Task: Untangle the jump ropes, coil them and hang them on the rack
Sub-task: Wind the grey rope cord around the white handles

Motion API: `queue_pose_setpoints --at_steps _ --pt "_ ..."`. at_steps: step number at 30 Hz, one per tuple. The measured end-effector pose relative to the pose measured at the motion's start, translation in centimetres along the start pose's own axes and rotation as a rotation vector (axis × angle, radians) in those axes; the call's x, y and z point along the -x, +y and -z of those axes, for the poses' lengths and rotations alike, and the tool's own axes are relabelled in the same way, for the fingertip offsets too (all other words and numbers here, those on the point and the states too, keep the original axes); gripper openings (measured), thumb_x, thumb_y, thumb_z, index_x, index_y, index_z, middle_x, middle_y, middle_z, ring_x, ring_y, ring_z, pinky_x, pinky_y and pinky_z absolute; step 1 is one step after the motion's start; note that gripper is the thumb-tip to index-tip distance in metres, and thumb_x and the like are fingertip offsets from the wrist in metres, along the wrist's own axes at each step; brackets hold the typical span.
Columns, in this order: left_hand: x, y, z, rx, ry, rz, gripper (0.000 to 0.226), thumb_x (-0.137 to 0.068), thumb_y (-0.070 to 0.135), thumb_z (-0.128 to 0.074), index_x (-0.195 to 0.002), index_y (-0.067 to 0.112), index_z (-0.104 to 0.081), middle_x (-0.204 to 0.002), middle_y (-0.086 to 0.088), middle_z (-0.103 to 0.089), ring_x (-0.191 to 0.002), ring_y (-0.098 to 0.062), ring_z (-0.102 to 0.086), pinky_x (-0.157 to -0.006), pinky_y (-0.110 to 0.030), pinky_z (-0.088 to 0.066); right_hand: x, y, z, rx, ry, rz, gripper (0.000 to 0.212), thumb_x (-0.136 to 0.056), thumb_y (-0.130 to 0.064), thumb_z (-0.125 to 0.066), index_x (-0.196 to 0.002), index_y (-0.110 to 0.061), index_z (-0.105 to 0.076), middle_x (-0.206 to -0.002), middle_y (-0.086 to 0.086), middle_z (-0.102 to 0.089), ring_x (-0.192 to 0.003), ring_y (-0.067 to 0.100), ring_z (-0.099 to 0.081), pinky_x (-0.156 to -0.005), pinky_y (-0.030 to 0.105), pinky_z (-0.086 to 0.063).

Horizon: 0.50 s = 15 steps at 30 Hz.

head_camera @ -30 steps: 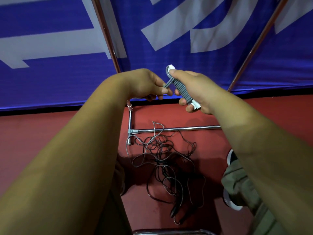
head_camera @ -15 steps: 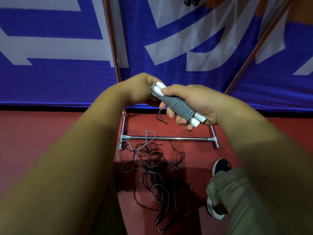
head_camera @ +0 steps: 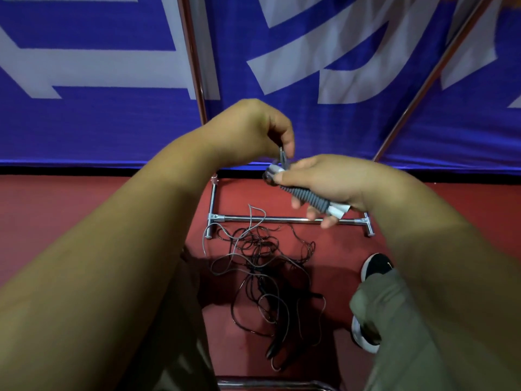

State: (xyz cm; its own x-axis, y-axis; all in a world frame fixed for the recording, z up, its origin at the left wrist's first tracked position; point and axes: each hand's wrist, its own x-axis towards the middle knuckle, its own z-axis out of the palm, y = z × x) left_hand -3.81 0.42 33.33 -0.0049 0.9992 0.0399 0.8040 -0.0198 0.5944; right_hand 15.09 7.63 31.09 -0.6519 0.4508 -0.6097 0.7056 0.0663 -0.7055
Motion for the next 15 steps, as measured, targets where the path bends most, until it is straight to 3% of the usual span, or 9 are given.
queue_pose_setpoints --at_steps 3,7,9,12,15 --pt "-0.3 0.1 0.2 -0.144 0.008 -0.053 0.02 -0.087 0.009 -0.081 -0.096 0.027 -0.08 -0.088 0.016 -0.075 -0.09 0.003 -0.069 -0.083 -0.021 -0.053 -1.5 0.3 1.1 0.114 0.138 0.004 0.036 -0.102 -0.054 -0.064 -0.112 -0.02 -0.065 -0.094 0.008 -0.072 -0.059 0.018 -0.064 -0.054 0.037 -0.059" --pt "-1.0 -0.2 -0.4 -0.174 -0.007 0.032 0.019 -0.086 0.015 -0.084 -0.1 0.026 -0.08 -0.078 0.023 -0.069 -0.078 0.016 -0.065 -0.068 -0.003 -0.046 -3.2 0.5 2.0 0.132 0.311 0.023 0.03 -0.101 -0.044 -0.062 -0.105 -0.015 -0.064 -0.091 0.009 -0.071 -0.055 0.02 -0.06 -0.049 0.033 -0.053" --pt "-1.6 -0.4 -0.7 -0.158 -0.002 0.124 0.02 -0.082 0.019 -0.088 -0.096 0.026 -0.077 -0.077 0.016 -0.072 -0.074 0.009 -0.066 -0.063 -0.007 -0.047 -3.7 0.3 2.2 0.094 0.39 0.067 0.03 -0.1 -0.045 -0.06 -0.107 -0.016 -0.065 -0.087 0.009 -0.068 -0.053 0.02 -0.059 -0.048 0.031 -0.052" --pt "-2.2 -0.3 -1.4 -0.147 -0.058 0.251 0.026 -0.076 0.029 -0.094 -0.091 0.023 -0.073 -0.076 0.008 -0.075 -0.069 -0.003 -0.069 -0.065 -0.025 -0.055 -3.6 0.1 2.3 0.107 0.464 0.137 0.022 -0.096 -0.047 -0.061 -0.106 -0.027 -0.064 -0.076 0.004 -0.067 -0.05 0.017 -0.059 -0.043 0.026 -0.05" --pt "-2.6 0.1 -2.1 -0.152 -0.08 0.397 0.023 -0.086 0.034 -0.085 -0.087 0.013 -0.077 -0.075 -0.004 -0.077 -0.069 -0.018 -0.075 -0.066 -0.033 -0.062 -3.1 -0.1 2.6 0.17 0.503 0.191 0.021 -0.096 -0.047 -0.062 -0.111 -0.032 -0.062 -0.069 0.0 -0.063 -0.041 0.012 -0.053 -0.035 0.021 -0.041"
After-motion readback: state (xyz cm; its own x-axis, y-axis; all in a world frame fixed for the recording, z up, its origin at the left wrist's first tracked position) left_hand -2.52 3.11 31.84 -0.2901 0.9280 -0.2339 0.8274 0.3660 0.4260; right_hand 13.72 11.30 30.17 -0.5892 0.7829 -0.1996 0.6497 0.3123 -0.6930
